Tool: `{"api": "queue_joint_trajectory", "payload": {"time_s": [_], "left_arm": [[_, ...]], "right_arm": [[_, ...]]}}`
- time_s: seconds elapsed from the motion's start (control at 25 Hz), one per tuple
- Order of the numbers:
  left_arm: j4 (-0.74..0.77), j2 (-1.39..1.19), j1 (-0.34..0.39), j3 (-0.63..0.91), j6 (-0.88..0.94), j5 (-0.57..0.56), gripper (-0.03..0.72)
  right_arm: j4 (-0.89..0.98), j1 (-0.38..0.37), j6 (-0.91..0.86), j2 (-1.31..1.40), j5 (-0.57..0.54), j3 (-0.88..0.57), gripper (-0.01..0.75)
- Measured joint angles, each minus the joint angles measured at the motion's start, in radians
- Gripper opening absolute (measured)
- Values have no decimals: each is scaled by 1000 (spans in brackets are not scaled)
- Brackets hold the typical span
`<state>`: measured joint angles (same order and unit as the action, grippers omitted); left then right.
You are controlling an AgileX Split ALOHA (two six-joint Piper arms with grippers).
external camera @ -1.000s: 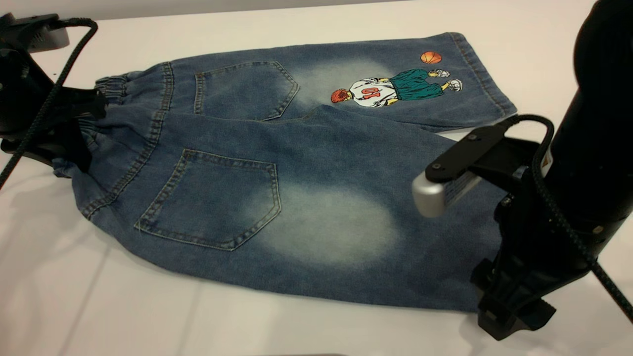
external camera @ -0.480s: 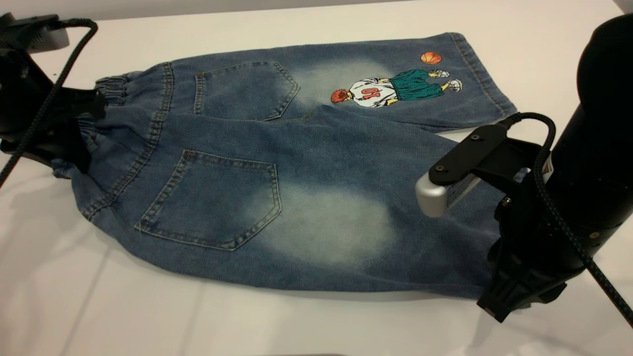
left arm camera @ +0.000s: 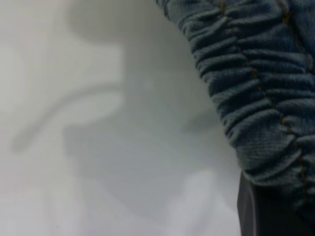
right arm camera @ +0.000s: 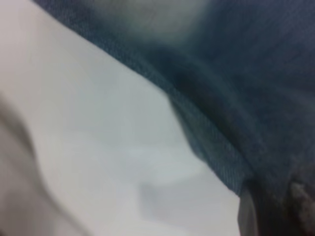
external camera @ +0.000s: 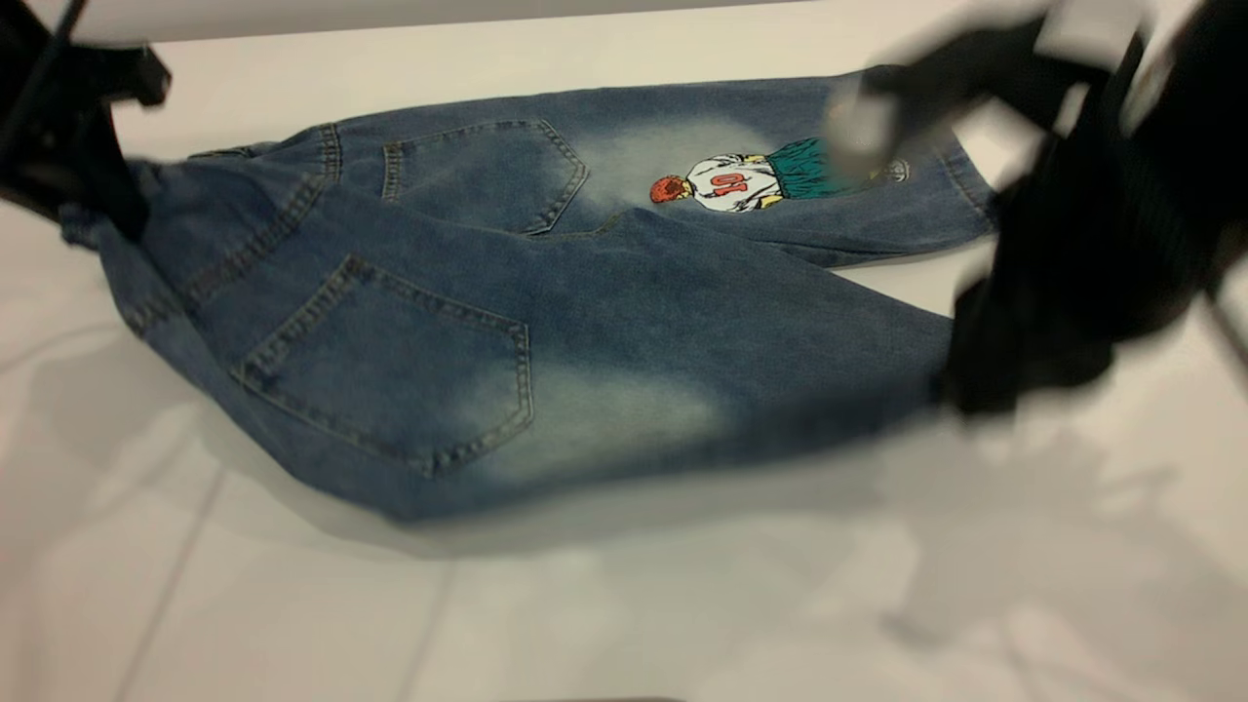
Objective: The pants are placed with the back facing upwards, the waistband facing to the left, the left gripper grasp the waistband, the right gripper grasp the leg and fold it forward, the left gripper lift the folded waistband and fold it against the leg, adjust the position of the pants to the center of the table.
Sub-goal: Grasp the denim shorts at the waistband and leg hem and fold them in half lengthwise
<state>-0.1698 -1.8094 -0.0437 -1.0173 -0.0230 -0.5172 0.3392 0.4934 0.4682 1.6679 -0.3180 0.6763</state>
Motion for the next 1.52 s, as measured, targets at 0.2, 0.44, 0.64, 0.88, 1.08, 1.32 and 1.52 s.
{"api": "queue_joint_trajectory", "payload": {"time_s": [0.2, 0.44, 0.64, 0.88, 1.08, 1.32, 1.52], "left_arm": [[-59, 0, 0, -64, 0, -23, 102], [-141, -19, 0, -92, 0, 68, 102], [-197, -68, 0, -92, 0, 199, 102], [-242, -128, 0, -92, 1, 368, 102], [-300, -174, -1, -92, 2, 517, 102], [-314, -236, -6, -93, 17, 681, 102], [-314, -280, -25, -99, 95, 793, 102]], "right_arm": [[0, -148, -3, -23, 0, 81, 46], [-1, -231, -3, 26, 7, 210, 46], [-1, -237, -3, 138, 21, 350, 46], [0, -237, -5, 293, 38, 514, 46], [28, -250, -11, 402, 101, 606, 46], [79, -304, -14, 447, 216, 617, 46], [83, -315, -14, 454, 285, 625, 46]]}}
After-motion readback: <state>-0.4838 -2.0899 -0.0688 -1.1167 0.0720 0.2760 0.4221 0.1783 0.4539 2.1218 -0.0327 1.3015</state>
